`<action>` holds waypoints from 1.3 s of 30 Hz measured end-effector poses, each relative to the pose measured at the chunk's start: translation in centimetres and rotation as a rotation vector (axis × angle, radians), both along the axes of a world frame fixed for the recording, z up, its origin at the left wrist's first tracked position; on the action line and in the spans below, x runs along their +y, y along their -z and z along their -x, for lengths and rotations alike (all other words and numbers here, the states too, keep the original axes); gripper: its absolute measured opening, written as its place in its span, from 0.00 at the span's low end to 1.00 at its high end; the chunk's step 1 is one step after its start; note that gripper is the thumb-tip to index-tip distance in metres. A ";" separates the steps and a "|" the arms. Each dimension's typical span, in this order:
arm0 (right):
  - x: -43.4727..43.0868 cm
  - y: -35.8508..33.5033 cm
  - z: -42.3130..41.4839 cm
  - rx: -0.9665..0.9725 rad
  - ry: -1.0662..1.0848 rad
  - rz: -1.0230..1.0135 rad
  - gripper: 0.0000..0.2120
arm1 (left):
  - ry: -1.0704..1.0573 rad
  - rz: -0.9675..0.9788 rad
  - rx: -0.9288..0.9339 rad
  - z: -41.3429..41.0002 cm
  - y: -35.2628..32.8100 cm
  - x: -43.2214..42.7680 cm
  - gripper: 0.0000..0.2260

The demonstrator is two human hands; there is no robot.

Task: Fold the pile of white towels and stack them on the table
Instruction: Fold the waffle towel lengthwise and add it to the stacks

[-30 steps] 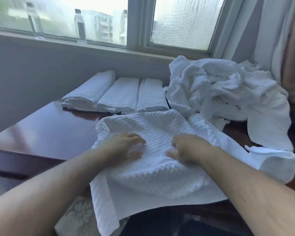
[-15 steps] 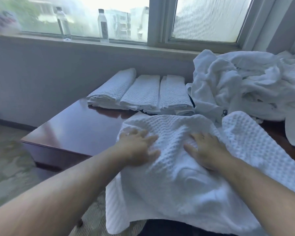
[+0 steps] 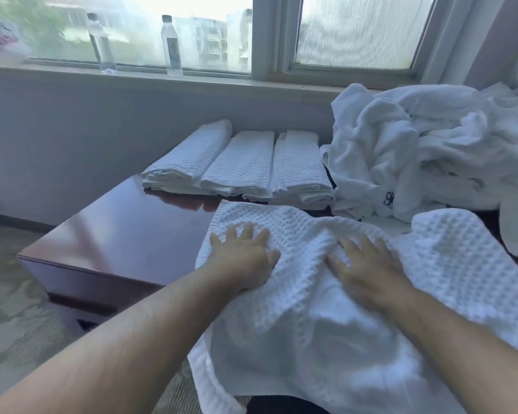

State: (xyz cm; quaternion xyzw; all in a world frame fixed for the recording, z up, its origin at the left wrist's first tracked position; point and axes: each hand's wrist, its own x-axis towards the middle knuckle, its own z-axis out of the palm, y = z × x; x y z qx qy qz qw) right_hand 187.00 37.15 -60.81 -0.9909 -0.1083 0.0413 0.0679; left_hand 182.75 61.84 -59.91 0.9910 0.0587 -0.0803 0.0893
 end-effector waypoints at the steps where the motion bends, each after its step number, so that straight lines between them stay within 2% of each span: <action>1: 0.2 0.1 -0.3 0.021 -0.040 -0.007 0.36 | 0.033 0.011 0.023 -0.4 0.1 0.2 0.30; 3: 0.3 0.2 -0.8 0.034 -0.086 -0.012 0.37 | 0.120 0.013 0.022 -0.8 0.3 0.9 0.30; 7: 0.5 0.3 -1.7 0.028 -0.107 0.003 0.36 | 0.368 -0.136 -0.153 -1.0 0.4 3.5 0.30; 9: 0.5 0.1 -2.3 0.046 -0.103 0.006 0.35 | 0.434 -0.145 -0.205 -0.7 0.3 5.0 0.28; 12: 1.0 -0.1 -3.0 0.065 -0.088 0.008 0.35 | 0.366 -0.155 -0.233 0.2 -0.5 7.5 0.26; 14: 1.5 -0.2 -3.2 0.066 -0.084 0.007 0.35 | 0.265 -0.266 -0.277 1.1 -1.0 8.0 0.24; 17: 2.0 0.0 -3.2 0.056 -0.096 -0.001 0.35 | -0.013 -0.421 -0.213 1.9 -1.4 6.0 0.17; 19: 2.1 -0.1 -3.2 0.056 -0.110 -0.020 0.35 | -0.142 -0.277 -0.136 1.6 -1.1 3.3 0.15; 22: 1.9 -0.5 -3.1 0.044 -0.147 -0.086 0.32 | -0.055 0.045 -0.175 0.8 -0.5 -0.9 0.24; 24: 0.9 -1.2 -2.7 0.019 -0.191 -0.243 0.24 | 0.051 0.067 -0.197 0.4 -0.1 -2.8 0.28; 26: -0.3 -2.0 -1.9 -0.004 -0.193 -0.424 0.15 | 0.065 0.046 -0.150 0.0 0.5 -3.8 0.29; 29: -2.5 -2.4 -1.1 -0.095 -0.112 -0.330 0.11 | -0.025 0.069 -0.093 -0.9 0.6 -5.6 0.29; 31: -4.1 -2.9 -0.7 -0.196 -0.008 -0.234 0.11 | -0.033 0.073 -0.172 -1.6 0.4 -7.7 0.26; 34: -7.5 -4.0 -0.3 -0.391 0.089 -0.310 0.11 | 0.184 0.107 -0.366 -2.6 0.2 -11.1 0.25; 37: -12.0 -4.4 -0.2 -0.479 0.163 -0.447 0.11 | 0.396 0.223 -0.364 -4.4 -0.4 -14.9 0.22; 39: -15.0 -4.1 -0.4 -0.488 0.344 -0.355 0.12 | 0.508 0.256 -0.302 -5.4 -0.4 -17.6 0.24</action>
